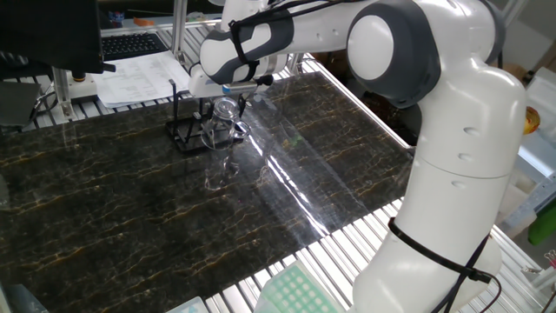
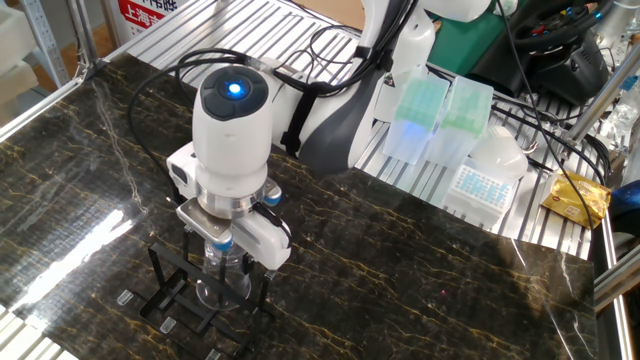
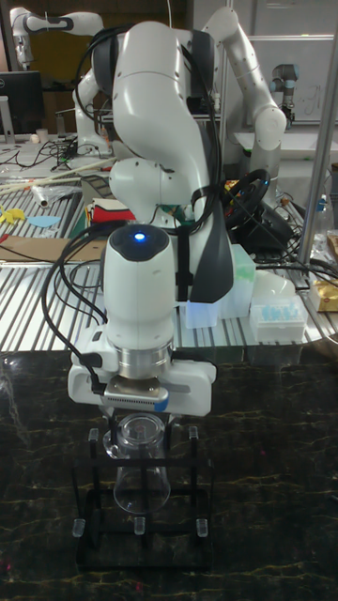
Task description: Put the cup on the cup rack
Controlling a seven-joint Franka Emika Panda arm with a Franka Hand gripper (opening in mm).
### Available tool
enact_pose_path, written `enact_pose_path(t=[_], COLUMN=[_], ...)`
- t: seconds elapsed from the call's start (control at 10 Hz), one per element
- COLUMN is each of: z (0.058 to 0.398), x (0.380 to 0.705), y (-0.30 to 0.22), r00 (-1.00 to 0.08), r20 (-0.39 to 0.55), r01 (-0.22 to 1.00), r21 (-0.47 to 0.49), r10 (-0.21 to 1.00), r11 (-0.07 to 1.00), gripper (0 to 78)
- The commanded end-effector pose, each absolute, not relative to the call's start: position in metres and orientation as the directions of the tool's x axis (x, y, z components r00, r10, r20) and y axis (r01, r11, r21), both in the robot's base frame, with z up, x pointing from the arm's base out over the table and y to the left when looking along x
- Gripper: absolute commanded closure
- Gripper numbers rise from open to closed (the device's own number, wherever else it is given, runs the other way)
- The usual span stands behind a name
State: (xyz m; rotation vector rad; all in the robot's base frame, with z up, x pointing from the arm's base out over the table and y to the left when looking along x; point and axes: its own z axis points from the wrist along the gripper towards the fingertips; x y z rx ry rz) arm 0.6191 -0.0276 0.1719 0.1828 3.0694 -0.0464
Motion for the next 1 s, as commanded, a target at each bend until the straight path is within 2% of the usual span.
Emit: enact_pose_path(t=[0.1,1.0], z=[0.1715,0.1745], x=[0.6209,0.6240], y=[-0.0284,-0.0304], r00=[-0.991,-0.988], r20=[-0.072,-0.070], r01=[0.116,0.138], r21=[-0.026,-0.023], r10=[0.113,0.136], r11=[0.993,0.990], gripper=[76.4,76.4])
